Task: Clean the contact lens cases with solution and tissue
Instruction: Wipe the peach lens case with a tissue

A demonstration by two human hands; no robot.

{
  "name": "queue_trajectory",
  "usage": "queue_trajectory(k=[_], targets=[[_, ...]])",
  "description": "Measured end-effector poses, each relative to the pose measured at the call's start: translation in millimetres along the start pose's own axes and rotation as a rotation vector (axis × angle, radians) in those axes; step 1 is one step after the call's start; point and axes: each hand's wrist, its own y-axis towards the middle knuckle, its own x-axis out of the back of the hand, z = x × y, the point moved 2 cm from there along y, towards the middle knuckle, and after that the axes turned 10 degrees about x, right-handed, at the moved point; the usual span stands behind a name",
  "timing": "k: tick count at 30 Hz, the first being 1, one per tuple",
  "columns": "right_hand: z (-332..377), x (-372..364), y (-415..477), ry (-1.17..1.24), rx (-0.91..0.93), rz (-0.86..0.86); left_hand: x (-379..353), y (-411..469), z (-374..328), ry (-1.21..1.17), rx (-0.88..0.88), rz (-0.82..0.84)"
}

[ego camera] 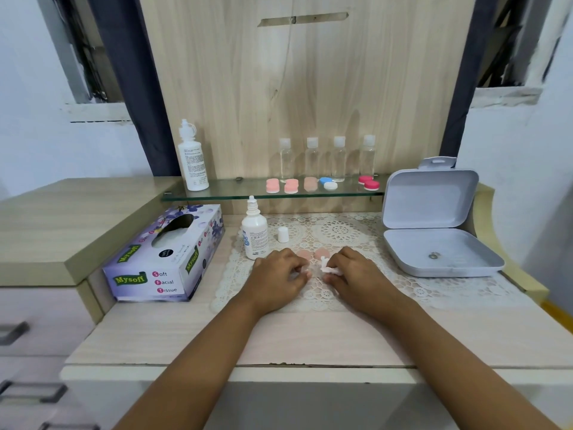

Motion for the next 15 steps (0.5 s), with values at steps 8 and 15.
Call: queue_trajectory(k=[8,15], targets=[[6.6,9.4,-2.0,0.491,-0.153,-0.223,2.6,-1.5,-2.5,-0.052,0.01,0.002],[7.5,12.2,-0.7,0.781,-0.17,-0.303,5.3,-2.1,-2.1,-0.357,0.135,0.025]])
